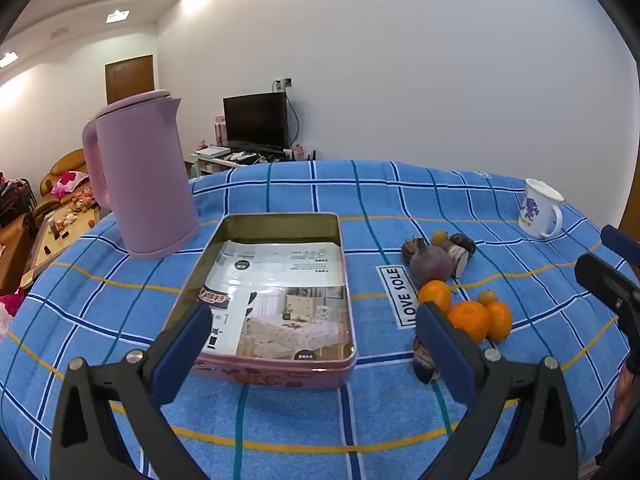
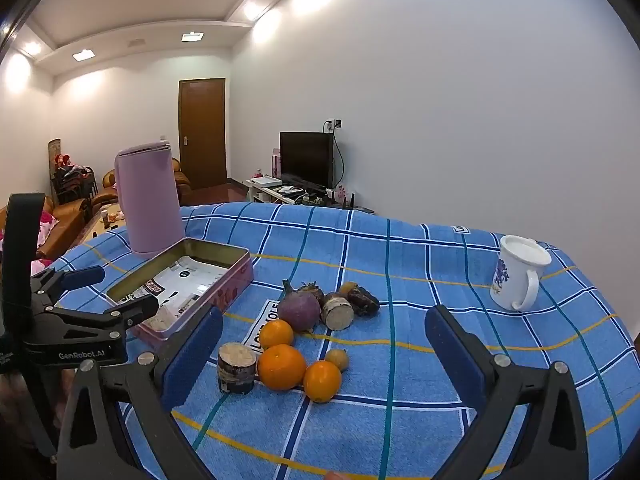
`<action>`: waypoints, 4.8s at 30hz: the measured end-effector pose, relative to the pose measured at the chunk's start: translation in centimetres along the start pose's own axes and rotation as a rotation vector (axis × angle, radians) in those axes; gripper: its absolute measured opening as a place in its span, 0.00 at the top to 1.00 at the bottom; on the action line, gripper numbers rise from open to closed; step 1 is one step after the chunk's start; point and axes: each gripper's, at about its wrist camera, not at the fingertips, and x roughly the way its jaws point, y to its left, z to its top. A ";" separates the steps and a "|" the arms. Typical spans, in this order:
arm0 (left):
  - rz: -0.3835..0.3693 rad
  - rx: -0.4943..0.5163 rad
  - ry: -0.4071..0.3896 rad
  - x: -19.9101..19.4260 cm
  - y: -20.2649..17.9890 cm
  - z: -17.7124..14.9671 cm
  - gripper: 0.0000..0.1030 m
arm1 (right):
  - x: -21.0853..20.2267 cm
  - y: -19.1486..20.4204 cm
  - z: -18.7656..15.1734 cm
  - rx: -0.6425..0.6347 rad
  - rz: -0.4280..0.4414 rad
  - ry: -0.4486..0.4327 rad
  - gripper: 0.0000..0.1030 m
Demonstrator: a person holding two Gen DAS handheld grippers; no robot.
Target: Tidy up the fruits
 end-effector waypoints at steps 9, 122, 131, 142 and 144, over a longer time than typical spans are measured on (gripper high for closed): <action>0.006 0.008 -0.007 -0.1 0.0 0.0 0.00 | 0.0 -0.1 -0.1 0.003 0.001 0.002 0.01; -0.301 0.048 0.081 3.2 -5.1 -1.3 0.57 | 8.6 -1.2 -4.8 0.051 0.089 0.313 0.62; -0.241 0.030 0.045 2.3 -3.2 -0.3 0.57 | 7.6 0.3 -3.3 -0.005 0.108 0.257 0.62; -0.135 0.012 0.023 2.4 0.5 1.1 0.57 | 7.8 3.0 -0.3 -0.076 0.160 0.192 0.62; -0.118 0.011 0.023 2.7 0.9 1.4 0.57 | 8.0 3.5 0.0 -0.087 0.166 0.185 0.62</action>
